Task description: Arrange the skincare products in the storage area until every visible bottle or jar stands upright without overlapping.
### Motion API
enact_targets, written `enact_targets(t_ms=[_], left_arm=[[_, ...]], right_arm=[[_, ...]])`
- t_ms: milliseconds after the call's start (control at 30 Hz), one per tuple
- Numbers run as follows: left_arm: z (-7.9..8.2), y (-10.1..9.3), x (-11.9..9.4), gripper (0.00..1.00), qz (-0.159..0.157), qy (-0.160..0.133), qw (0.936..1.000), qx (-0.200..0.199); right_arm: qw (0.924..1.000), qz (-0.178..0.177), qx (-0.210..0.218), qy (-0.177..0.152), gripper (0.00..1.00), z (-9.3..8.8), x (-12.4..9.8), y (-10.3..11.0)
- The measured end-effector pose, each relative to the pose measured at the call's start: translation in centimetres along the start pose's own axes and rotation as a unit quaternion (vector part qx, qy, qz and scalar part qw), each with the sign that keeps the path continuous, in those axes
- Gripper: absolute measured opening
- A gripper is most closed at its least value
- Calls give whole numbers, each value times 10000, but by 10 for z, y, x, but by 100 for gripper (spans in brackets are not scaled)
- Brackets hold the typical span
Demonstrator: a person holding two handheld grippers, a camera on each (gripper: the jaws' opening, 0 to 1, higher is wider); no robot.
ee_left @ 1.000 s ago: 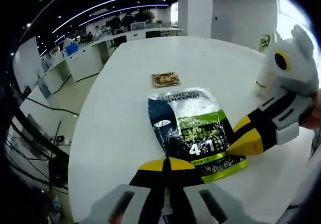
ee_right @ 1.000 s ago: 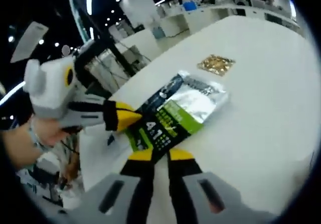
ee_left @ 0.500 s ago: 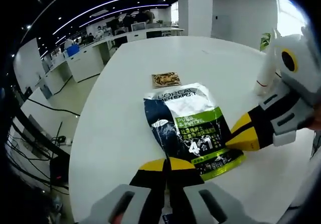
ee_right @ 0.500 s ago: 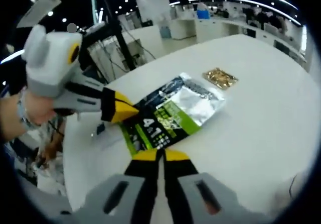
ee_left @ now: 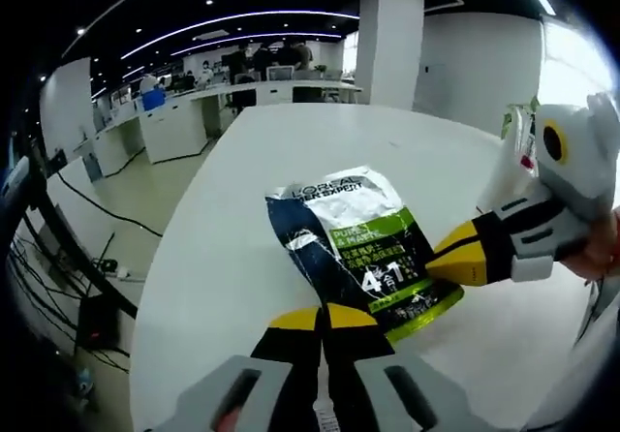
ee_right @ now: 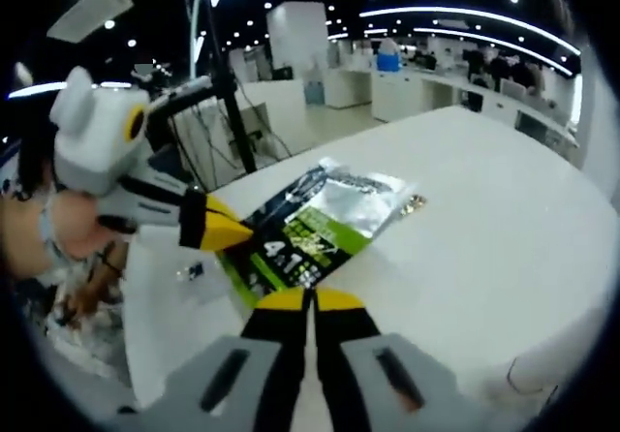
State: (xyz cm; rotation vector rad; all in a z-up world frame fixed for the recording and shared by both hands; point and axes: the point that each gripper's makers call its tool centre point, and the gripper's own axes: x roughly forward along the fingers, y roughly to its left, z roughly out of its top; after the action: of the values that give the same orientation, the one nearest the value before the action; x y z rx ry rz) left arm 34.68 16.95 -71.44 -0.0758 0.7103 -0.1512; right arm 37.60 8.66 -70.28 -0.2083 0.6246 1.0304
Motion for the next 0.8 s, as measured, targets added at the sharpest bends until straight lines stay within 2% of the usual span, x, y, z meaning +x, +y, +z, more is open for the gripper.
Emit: enact_targets(t_ms=[200, 300, 533, 633, 700, 800], left_arm=[[23, -25, -12, 0, -464, -442, 9978, -143], [31, -34, -16, 0, -668, -516, 9962, -196], [38, -60, -13, 0, -1231, -543, 9885, -694], [38, -71, -9, 0, -1318, -531, 9875, -683], [36, -81, -4, 0, -1367, -494, 9879, -533], [35, -94, 2, 0, -1487, -400, 9863, -586]], right_arm=[[9995, -165, 94, -254, 0, 2, -24, -10], [9991, -217, 122, -355, 0, 2, -34, -13], [9978, -368, 177, -525, 0, -3, -56, -26], [9970, -475, 219, -568, 0, -8, -65, -33], [9967, -548, 192, -567, 0, -11, -70, -37], [9962, -700, 69, -509, 0, -21, -78, -44]])
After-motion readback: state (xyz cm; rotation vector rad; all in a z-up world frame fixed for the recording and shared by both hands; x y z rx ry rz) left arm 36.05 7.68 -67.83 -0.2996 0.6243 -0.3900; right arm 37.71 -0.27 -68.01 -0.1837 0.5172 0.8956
